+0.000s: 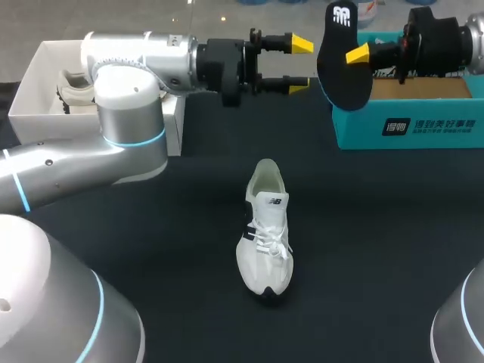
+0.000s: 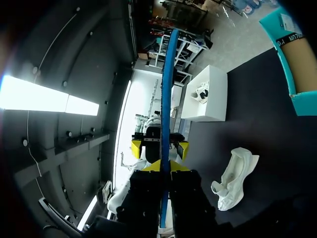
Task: Take the shoe out of the shoebox, open the shoe tongue, remove and reinsert the insole, then place the shoe into the shoebox
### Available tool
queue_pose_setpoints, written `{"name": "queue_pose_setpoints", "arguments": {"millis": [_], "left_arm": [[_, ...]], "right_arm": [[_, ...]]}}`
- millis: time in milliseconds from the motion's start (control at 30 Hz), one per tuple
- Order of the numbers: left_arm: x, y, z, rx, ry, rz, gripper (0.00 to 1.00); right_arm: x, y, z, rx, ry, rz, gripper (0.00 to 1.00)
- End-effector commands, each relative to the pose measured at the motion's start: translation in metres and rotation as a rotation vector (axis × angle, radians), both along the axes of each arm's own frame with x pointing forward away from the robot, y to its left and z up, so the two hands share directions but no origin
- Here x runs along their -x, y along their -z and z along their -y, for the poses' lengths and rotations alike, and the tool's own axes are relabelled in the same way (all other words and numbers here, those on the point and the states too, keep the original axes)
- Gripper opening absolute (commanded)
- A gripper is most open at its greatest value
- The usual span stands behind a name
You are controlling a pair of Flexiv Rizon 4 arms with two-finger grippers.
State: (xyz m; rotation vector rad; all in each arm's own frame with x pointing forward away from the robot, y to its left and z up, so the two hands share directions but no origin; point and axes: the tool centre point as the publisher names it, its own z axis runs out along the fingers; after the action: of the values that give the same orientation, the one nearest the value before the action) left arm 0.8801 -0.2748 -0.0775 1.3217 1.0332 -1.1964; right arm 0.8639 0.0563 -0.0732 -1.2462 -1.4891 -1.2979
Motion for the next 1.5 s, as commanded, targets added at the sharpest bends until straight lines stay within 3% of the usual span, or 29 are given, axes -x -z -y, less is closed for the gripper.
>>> {"name": "queue_pose_setpoints", "arguments": {"millis": [33, 233, 500, 667, 833, 1033, 1500], "left_arm": [[-0.009, 0.005, -0.036, -0.093, 0.078, 0.016, 1.00], [-0.017, 0.004, -0.068, -0.145, 0.144, -0.056, 1.00], [-0.022, 0.005, -0.112, -0.318, 0.222, -0.105, 1.00], [-0.032, 0.013, -0.142, -0.387, 0.256, -0.051, 1.00], [-0.050, 0.023, -0.167, -0.432, 0.183, 0.008, 1.00], [-0.067, 0.032, -0.190, -0.457, 0.128, 0.004, 1.00], [-0.080, 0.071, -0.223, -0.476, 0.105, 0.039, 1.00]], "right_arm": [[0.006, 0.000, 0.003, 0.000, 0.014, 0.001, 0.00], [0.008, 0.000, 0.006, 0.004, 0.024, -0.002, 0.00], [0.007, -0.002, 0.008, 0.019, 0.032, -0.004, 0.00], [0.007, -0.003, 0.008, 0.028, 0.032, -0.003, 0.00], [0.007, -0.004, 0.008, 0.034, 0.034, -0.005, 0.00], [0.004, -0.005, 0.006, 0.039, 0.030, -0.005, 0.00], [0.002, -0.008, 0.006, 0.062, 0.035, 0.020, 0.00]]}}
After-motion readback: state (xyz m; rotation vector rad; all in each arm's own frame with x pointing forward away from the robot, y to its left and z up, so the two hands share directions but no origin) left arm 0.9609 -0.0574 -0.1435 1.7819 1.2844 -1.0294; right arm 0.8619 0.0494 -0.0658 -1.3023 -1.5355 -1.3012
